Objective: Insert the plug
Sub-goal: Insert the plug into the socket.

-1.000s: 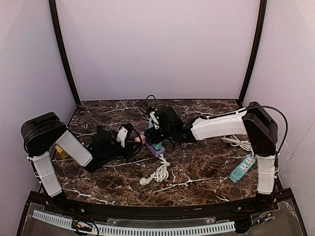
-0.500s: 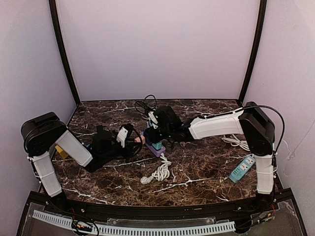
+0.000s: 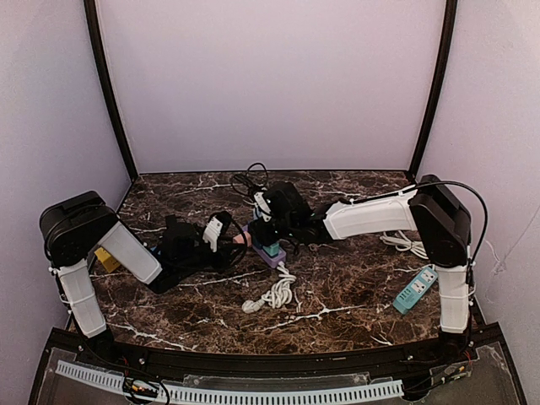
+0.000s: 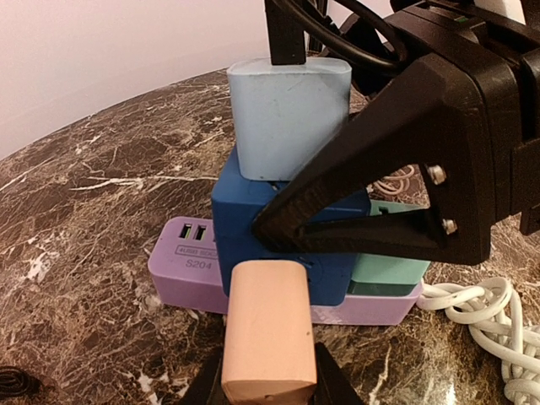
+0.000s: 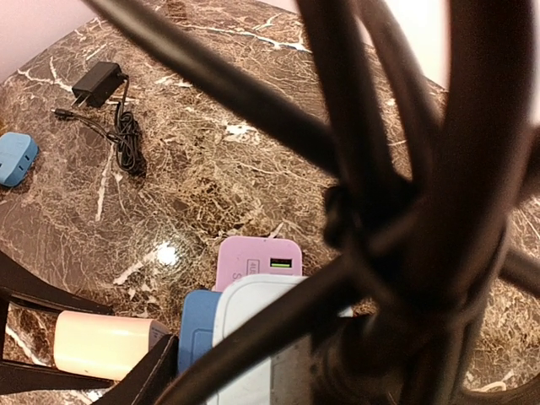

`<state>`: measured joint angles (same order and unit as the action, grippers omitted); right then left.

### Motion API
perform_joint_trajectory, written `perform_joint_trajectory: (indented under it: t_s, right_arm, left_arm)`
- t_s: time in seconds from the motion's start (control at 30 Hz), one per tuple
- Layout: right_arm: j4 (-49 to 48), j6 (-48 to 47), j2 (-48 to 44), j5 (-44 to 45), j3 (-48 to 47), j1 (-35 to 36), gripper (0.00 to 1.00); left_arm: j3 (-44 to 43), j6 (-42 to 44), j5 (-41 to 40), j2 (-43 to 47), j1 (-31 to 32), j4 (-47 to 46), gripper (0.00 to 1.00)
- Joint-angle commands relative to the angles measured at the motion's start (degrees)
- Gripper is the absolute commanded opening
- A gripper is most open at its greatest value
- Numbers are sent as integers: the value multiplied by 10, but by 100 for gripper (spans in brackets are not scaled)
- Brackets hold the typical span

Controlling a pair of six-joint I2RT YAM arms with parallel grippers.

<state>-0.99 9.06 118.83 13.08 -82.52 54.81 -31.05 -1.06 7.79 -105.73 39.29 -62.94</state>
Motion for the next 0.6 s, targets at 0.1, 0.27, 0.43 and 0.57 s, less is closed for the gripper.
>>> perform_joint_trajectory:
  t_s: [0.1, 0.27, 0.43, 0.57]
  right_arm:
    - [34, -16, 16, -163, 23, 54, 0]
    - [29, -26, 3, -218, 32, 61, 0]
    - [31, -16, 1, -241, 27, 64, 0]
    - [36, -9, -5, -227, 28, 64, 0]
  left_arm:
    - [-31, 5, -11, 14, 7, 28, 1]
    - [-38, 23, -17, 20, 7, 33, 1]
    - [-51, 15, -25, 9, 9, 42, 1]
    - [-51, 13, -30, 2, 11, 55, 1]
